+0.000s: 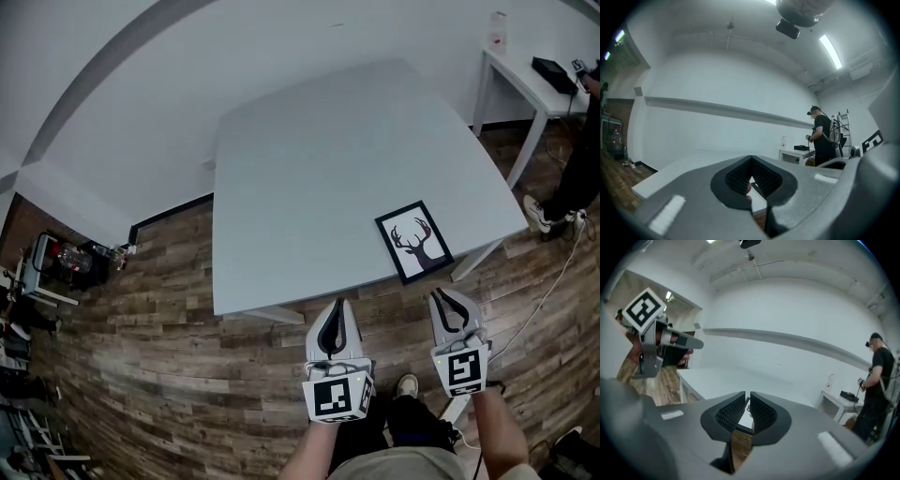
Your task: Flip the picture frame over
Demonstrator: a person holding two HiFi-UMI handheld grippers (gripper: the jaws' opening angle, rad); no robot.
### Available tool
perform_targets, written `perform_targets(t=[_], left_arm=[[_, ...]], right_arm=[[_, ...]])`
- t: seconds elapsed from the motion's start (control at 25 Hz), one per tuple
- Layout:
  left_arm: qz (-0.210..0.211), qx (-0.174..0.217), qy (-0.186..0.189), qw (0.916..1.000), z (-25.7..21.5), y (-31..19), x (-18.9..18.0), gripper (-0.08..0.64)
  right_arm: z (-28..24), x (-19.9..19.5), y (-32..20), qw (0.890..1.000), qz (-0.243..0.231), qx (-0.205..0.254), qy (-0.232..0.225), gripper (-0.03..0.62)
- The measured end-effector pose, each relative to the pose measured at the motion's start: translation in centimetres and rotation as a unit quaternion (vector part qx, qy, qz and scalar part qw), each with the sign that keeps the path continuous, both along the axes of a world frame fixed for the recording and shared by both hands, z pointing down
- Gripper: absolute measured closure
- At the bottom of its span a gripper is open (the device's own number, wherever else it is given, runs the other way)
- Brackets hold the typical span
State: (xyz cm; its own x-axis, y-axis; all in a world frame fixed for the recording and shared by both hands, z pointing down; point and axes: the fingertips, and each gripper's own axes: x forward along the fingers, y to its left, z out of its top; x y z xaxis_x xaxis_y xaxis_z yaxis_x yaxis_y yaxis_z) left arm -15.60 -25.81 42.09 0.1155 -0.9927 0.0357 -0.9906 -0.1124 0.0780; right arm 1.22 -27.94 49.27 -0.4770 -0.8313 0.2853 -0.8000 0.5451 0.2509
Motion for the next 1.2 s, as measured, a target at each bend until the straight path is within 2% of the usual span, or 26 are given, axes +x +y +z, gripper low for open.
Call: perform_targets(t=[0.12,0.2,0.32,0.48,0.6,0.72,0.8,0.92,1.08,1.2], left_arm=[[0.003,-0.002,0.005,1.0000,0.4,-0.5,-0.5,0.560],[0.004,-0.003,0.008,1.0000,0.6,-0.7,-0.8,0.560],[0.006,-0.005,0.010,0.9999,0.9,-0.8,-0.9,0.560],[0.005,-0.008,0.012,0.9999,1.2,-1.1,-1.2,0.560],[0.004,-0.008,0.014,0.9999,1.2,-1.2,-1.2,0.560],[0.005,-0.007,0.013,0.9999,1.1,-1.3,-1.2,0.560],[0.005,-0.008,0.012,0.9999,1.2,-1.3,-1.3,0.560],[0.001,-0.013,0.010,0.9999,1.4,-1.5,-1.4,0.560],[-0.001,-0.018,0.008,0.9998,2.0,-1.5,-1.7,0.560],[0.000,-0.019,0.008,0.9998,2.2,-1.5,-1.7,0.560]], right_arm=[[2.4,-1.1,-1.3,0.993,-0.026,0.035,0.107,0.492],[5.0,-1.7,-1.8,0.978,-0.052,0.050,0.195,0.458],[8.9,-2.5,-2.4,0.942,-0.093,0.065,0.315,0.398],[12.3,-3.2,-3.9,0.895,-0.106,0.086,0.424,0.345],[15.0,-3.2,-5.1,0.861,-0.105,0.081,0.490,0.317],[17.2,-2.9,-6.2,0.839,-0.101,0.070,0.529,0.305],[17.9,-2.6,-6.9,0.833,-0.091,0.069,0.541,0.307],[18.4,-2.5,-7.6,0.833,-0.077,0.082,0.542,0.379],[18.9,-2.7,-7.7,0.832,-0.065,0.084,0.545,0.388],[18.8,-2.8,-7.8,0.833,-0.053,0.093,0.543,0.432]])
